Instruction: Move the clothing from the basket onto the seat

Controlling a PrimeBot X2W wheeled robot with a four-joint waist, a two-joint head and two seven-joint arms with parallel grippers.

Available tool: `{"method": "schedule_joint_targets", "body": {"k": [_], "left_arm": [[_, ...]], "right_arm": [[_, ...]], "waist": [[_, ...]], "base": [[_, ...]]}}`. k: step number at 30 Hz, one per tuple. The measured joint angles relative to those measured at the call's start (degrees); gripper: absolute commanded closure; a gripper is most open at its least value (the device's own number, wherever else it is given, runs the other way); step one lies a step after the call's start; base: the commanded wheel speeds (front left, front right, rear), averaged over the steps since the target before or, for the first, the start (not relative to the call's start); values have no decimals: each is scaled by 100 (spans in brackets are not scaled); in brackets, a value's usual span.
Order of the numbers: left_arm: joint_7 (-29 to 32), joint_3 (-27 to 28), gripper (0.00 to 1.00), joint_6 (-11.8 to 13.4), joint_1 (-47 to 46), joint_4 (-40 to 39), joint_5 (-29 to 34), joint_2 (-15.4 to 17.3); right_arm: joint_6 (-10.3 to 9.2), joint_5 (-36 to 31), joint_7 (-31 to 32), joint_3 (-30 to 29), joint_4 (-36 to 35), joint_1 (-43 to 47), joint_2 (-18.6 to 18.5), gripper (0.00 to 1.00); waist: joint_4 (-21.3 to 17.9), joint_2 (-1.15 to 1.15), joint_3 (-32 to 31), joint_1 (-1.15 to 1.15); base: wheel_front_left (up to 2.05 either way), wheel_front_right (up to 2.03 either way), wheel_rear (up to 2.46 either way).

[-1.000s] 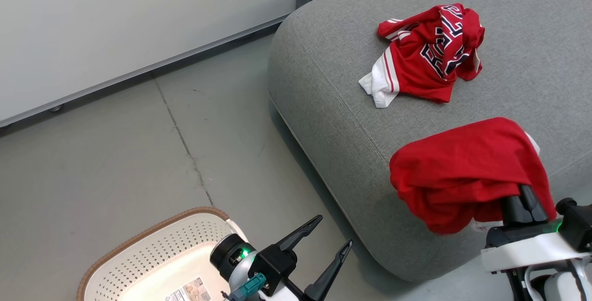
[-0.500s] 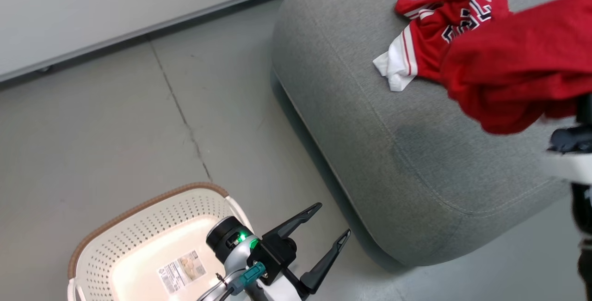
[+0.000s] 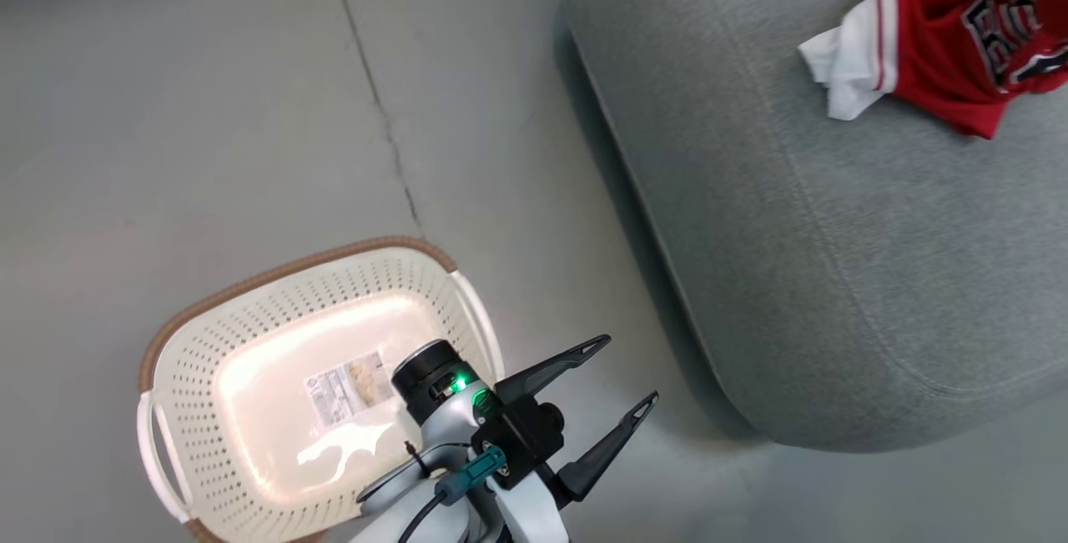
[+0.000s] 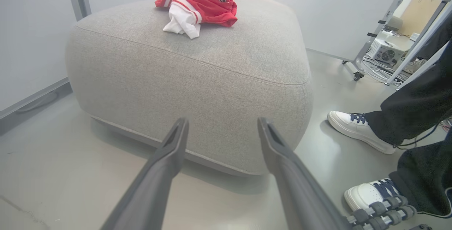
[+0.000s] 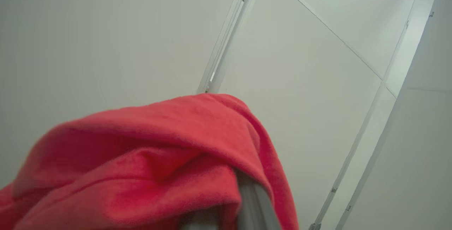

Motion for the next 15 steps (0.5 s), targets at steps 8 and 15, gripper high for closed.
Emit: {"method": "schedule_joint_targets", "body": {"k": [8,15], "left_arm": [[0,-187,0,0,-392,-40,-12,-22],[0,-209,0,0,-699,-83,-10,37]], "right_arm": [[-1,-449,1,-976,1445,-694,-377,100],[0,-638,0,-1266,2321,-1230,-474,100]], "waist": [[425,0,575,0],[760,0,1125,0]], "base": [[0,0,0],[0,0,0]]}}
